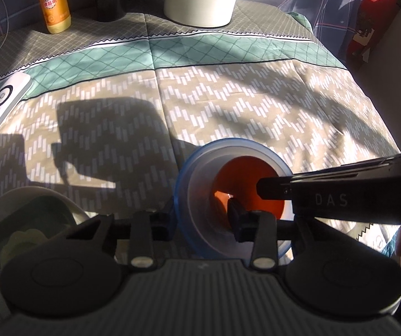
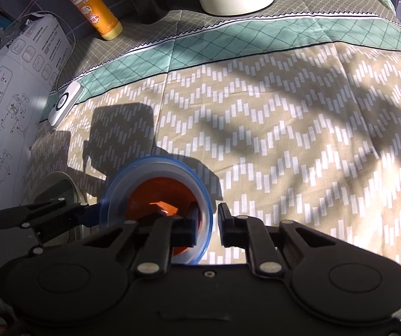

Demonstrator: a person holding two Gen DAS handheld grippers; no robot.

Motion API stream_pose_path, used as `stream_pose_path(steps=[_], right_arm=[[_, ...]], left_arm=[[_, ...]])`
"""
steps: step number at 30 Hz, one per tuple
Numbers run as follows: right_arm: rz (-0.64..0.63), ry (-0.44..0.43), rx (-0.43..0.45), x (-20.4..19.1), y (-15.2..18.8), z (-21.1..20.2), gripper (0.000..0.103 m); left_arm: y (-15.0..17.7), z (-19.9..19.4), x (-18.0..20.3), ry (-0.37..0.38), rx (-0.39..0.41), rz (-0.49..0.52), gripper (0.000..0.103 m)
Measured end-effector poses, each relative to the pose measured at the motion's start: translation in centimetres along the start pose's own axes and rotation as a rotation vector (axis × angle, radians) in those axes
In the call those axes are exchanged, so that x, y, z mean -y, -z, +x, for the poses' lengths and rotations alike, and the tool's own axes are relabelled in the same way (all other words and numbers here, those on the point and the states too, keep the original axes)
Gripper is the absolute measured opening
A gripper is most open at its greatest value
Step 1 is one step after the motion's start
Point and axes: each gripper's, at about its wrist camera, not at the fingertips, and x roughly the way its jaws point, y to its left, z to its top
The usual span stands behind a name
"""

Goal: Organize plates and bowls
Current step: 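Carry the nested bowls with both grippers onto the stacked plates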

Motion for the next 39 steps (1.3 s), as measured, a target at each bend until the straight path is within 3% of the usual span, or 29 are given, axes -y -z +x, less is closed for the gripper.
stream_pose_path(steps=[20,27,39], right_arm=[[-0.124,0.08,0.01,-4.5,-0.8,-0.5,0.012],[-0.198,0.061,0.017,-7.9,-1.3,-0.7,0.012],[-0.389,-0.057,-0.031,-18.5,-1.9,1.4,0.012]], left_arm=[[0.6,-2.0,-2.1,0.0,0.037,-0.07,0.035],[1.1,-4.3,-5.3,-0.022,0.066,-0.153,0.035],[3.9,-9.1,-14.1,-0.131,0.105,-0.352,0.035]])
